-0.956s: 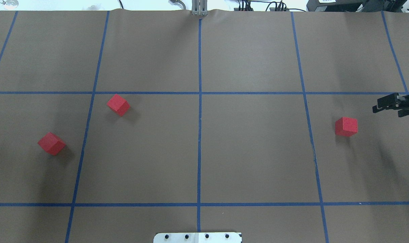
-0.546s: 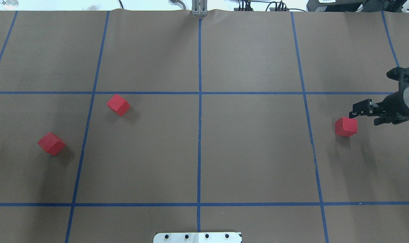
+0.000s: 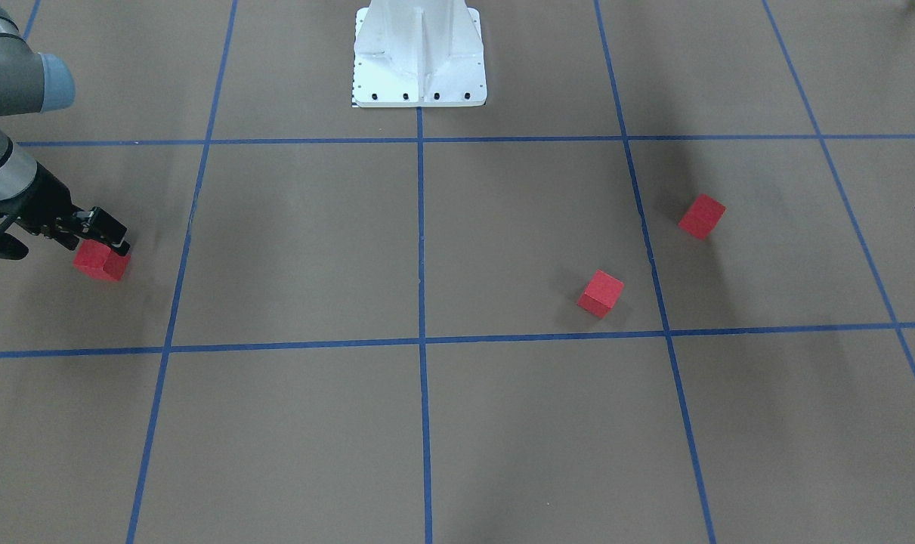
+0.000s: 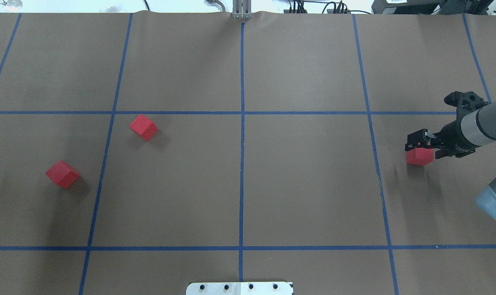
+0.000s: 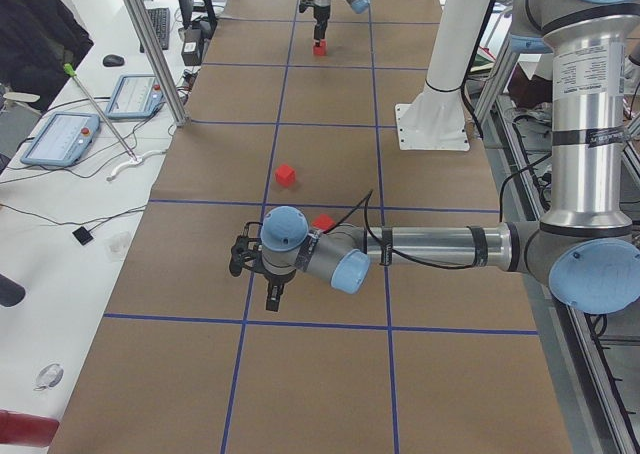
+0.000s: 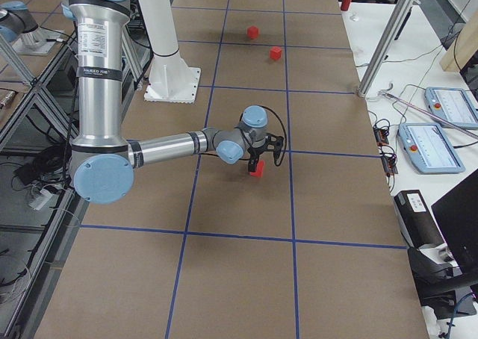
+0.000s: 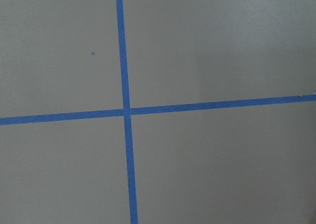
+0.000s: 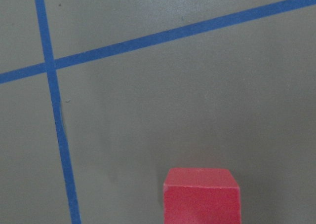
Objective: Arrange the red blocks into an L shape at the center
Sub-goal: 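Close the right gripper on the red cube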
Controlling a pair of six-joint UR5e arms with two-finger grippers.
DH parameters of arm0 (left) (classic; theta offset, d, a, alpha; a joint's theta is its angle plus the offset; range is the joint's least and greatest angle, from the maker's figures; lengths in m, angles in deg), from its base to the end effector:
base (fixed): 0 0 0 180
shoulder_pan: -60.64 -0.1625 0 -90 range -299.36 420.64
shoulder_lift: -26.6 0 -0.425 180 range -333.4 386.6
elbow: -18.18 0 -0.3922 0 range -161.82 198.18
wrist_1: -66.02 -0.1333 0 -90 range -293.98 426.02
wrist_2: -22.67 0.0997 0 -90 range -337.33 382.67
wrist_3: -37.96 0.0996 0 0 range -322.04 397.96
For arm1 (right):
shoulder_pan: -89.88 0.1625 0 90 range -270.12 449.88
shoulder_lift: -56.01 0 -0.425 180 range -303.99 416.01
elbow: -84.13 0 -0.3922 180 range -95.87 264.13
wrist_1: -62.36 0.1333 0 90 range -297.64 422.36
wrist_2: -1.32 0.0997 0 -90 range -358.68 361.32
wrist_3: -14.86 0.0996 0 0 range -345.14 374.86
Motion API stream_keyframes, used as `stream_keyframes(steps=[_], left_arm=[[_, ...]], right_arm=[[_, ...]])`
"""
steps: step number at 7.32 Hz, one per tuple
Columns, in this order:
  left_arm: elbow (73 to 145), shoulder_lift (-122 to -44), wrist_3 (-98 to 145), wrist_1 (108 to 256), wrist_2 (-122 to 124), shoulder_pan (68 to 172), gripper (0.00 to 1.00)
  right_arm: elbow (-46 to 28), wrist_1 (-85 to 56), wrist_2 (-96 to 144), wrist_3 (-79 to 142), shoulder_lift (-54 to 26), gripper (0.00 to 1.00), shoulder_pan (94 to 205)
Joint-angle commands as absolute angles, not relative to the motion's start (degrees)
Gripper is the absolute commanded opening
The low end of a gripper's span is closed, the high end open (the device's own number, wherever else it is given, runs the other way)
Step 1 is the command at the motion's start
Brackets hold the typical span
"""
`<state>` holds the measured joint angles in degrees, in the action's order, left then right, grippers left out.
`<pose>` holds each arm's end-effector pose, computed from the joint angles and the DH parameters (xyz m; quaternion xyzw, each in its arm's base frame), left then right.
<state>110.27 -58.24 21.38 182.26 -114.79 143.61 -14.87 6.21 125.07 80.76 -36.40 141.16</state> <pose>-0.0017 -0.4754 0.6295 0.0993 0.4235 0.0059 0.9004 -0.2528 -0.4399 0.5405 -0.0133 -0.4283 0.1135 0.8964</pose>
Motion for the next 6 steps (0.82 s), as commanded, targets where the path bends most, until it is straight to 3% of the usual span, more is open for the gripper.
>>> stream_keyframes(steps=[1, 6], left_arm=[[110.20, -58.22, 21.35, 182.30, -114.79, 143.61, 1.00], [110.20, -58.22, 21.35, 182.30, -114.79, 143.61, 1.00]], right_arm=[[-15.01, 6.19, 125.07, 80.52, -36.80, 0.93, 141.20], [-14.31, 5.93, 124.98, 79.90, -37.15, 0.88, 140.94]])
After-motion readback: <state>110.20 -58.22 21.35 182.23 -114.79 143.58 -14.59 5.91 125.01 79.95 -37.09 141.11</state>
